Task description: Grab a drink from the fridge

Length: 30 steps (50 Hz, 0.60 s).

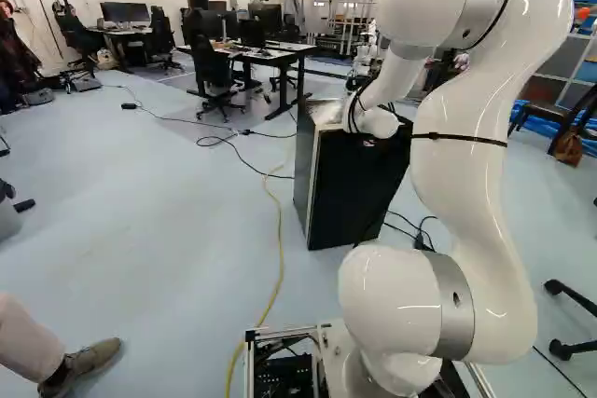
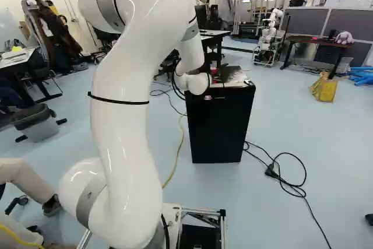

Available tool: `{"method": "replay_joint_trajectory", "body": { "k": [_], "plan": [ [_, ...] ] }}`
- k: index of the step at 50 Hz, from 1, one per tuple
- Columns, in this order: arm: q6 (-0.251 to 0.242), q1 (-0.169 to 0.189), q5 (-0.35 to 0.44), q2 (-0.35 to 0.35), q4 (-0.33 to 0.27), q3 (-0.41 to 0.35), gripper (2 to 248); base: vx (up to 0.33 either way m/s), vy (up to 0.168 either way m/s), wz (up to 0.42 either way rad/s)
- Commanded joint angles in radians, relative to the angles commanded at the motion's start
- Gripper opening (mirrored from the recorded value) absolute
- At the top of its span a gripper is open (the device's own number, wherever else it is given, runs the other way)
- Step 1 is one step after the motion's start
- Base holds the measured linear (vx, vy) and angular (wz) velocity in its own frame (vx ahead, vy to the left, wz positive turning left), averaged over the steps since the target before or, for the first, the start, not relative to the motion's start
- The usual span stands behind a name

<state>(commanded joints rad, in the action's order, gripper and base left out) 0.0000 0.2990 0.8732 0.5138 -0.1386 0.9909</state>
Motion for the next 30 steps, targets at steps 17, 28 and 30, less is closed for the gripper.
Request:
{"method": "replay_joint_trajectory", "body": {
  "k": [17, 28, 30],
  "plan": [
    [0.0, 0.0, 0.0, -0.032, 0.0, -0.002, 90, 0.0, 0.0, 0.0],
    [0.0, 0.0, 0.0, -0.053, 0.0, -0.002, 90, 0.0, 0.0, 0.0],
    [0.0, 0.0, 0.0, -0.056, 0.0, -0.001, 90, 0.0, 0.0, 0.0]
  ]
}}
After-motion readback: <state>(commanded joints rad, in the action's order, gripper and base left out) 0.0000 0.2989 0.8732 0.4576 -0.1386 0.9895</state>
